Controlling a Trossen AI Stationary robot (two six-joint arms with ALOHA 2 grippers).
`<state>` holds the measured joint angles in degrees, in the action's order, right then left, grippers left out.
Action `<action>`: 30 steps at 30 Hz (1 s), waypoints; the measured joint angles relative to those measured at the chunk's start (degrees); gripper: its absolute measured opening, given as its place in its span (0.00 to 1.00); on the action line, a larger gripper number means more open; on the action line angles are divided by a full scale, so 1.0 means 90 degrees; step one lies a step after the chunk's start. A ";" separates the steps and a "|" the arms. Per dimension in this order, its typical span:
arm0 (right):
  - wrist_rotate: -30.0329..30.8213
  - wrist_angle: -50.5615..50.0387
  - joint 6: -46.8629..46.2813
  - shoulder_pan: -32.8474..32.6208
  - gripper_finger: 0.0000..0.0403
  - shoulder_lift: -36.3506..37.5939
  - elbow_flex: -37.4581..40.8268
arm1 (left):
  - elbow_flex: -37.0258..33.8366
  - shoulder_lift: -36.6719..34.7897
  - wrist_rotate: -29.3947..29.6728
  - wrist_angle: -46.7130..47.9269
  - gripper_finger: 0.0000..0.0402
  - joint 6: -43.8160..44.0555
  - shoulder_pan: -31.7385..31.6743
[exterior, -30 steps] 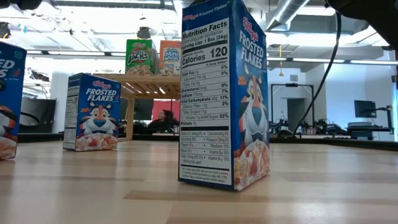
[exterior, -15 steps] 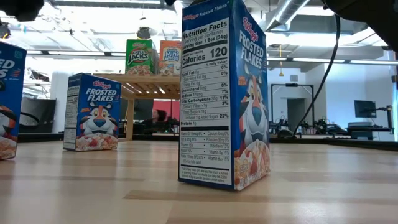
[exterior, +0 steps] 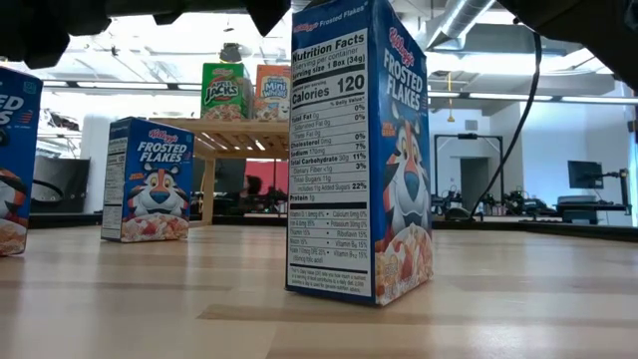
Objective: Stack cereal on shelf
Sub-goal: Put the light blue cereal box on the shelf aligned with the other light blue cereal boxes
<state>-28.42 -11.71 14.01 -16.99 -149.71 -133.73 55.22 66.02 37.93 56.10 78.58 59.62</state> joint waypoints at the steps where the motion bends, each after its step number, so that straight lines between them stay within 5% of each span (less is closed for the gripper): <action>1: 0.0000 0.0001 -0.0003 0.0000 0.78 0.0000 0.0002 | 0.0000 0.0000 0.0001 0.0000 0.62 -0.0005 0.0002; 24: -0.0022 -0.0414 -0.0020 -0.0005 0.41 0.0000 -0.0005 | 0.0000 0.0000 0.0005 0.0117 0.62 0.0045 -0.0001; 30: -0.0019 -0.0894 -0.0057 0.0135 0.38 0.0246 -0.0001 | 0.0000 0.0000 0.0012 0.0114 0.62 0.0161 0.0000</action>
<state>-28.60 -19.76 13.50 -15.77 -147.50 -133.74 55.22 66.02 38.04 57.12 80.03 59.62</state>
